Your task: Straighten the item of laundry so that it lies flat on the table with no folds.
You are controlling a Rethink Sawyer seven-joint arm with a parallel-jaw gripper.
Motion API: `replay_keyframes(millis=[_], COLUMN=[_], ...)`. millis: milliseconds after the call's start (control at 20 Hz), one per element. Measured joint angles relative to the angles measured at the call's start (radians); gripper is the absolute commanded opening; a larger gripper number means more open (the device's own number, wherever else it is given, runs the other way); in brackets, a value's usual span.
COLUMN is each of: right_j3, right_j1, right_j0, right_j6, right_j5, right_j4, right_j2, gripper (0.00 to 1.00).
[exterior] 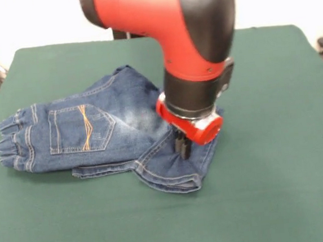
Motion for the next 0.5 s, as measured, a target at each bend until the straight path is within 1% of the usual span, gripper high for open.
replay_keyframes(millis=[250, 400, 500], right_j3=[0.000, 0.000, 0.000], right_j1=[0.022, 0.045, 0.057], right_j0=[0.054, 0.085, 0.100], right_j6=[0.112, 0.191, 0.223], right_j5=[0.000, 0.000, 0.000], right_j4=[0.001, 0.000, 0.000], right_j2=[-0.063, -0.117, -0.144], gripper=[0.00, 0.00, 0.00])
